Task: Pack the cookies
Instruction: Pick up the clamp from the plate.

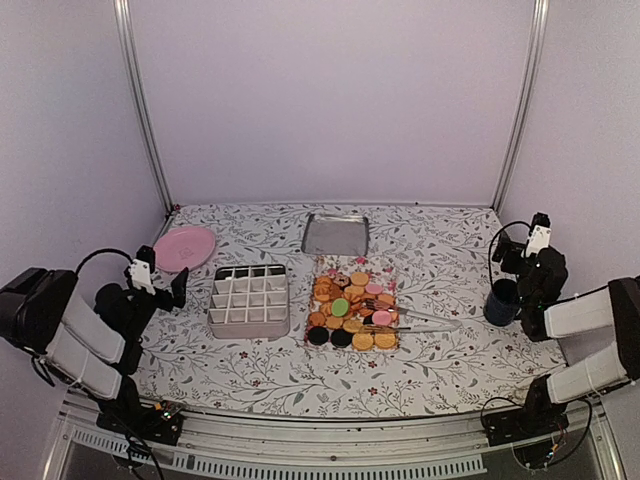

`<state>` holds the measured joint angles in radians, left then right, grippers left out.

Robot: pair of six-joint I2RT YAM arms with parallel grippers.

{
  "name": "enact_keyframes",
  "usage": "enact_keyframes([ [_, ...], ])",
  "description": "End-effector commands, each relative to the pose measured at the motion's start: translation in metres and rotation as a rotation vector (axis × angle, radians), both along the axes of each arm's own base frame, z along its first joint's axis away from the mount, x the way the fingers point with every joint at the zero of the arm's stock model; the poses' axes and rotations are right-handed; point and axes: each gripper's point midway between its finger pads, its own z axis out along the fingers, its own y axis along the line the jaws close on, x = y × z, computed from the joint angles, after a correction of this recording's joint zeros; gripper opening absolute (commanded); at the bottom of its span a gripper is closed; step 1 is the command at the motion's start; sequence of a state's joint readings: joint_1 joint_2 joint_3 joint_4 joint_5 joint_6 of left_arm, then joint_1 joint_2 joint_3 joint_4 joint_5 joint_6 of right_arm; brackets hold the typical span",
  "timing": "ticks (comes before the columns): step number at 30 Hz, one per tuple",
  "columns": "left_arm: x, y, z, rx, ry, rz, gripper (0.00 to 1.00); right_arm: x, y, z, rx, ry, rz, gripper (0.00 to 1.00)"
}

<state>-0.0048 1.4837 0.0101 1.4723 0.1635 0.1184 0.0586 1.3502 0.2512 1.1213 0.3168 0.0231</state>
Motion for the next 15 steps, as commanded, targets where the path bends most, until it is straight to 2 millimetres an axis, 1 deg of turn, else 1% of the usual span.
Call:
enact_keyframes([
  [1, -0.006, 0.001, 0.064, -0.024, -0.215, -0.012, 1.00, 0.006, -0.003, 0.031, 0.059, 0.054, -0.031, 0.99],
  [4, 0.000, -0.003, 0.075, -0.011, -0.208, -0.032, 0.99, 0.009, 0.010, 0.058, 0.068, 0.035, 0.052, 0.99],
  [6, 0.008, 0.003, 0.084, -0.010, -0.219, 0.001, 0.99, 0.010, 0.018, 0.076, 0.177, 0.001, 0.096, 0.99],
  [8, 0.025, 0.006, 0.075, -0.003, -0.135, 0.013, 0.99, 0.014, 0.037, 0.094, 0.235, 0.009, 0.206, 0.99],
  [9, 0.035, 0.006, 0.065, 0.004, -0.063, 0.015, 0.99, 0.015, 0.052, 0.102, 0.248, 0.011, 0.292, 0.99],
  [10, 0.045, 0.006, 0.055, 0.005, 0.018, 0.014, 0.99, 0.014, 0.071, 0.108, 0.245, 0.022, 0.403, 0.99],
  [11, 0.054, 0.006, 0.052, 0.009, 0.079, 0.012, 0.99, 0.014, 0.089, 0.109, 0.236, 0.040, 0.500, 0.99],
  [12, 0.060, 0.003, 0.047, 0.012, 0.142, 0.004, 0.99, 0.014, 0.107, 0.108, 0.227, 0.074, 0.572, 0.99],
  [13, 0.064, 0.001, 0.050, 0.017, 0.170, -0.003, 0.99, 0.014, 0.126, 0.105, 0.214, 0.115, 0.619, 0.99],
  [15, 0.064, -0.005, 0.051, 0.046, 0.221, -0.030, 1.00, 0.011, 0.167, 0.091, 0.105, 0.210, 0.707, 0.99],
])
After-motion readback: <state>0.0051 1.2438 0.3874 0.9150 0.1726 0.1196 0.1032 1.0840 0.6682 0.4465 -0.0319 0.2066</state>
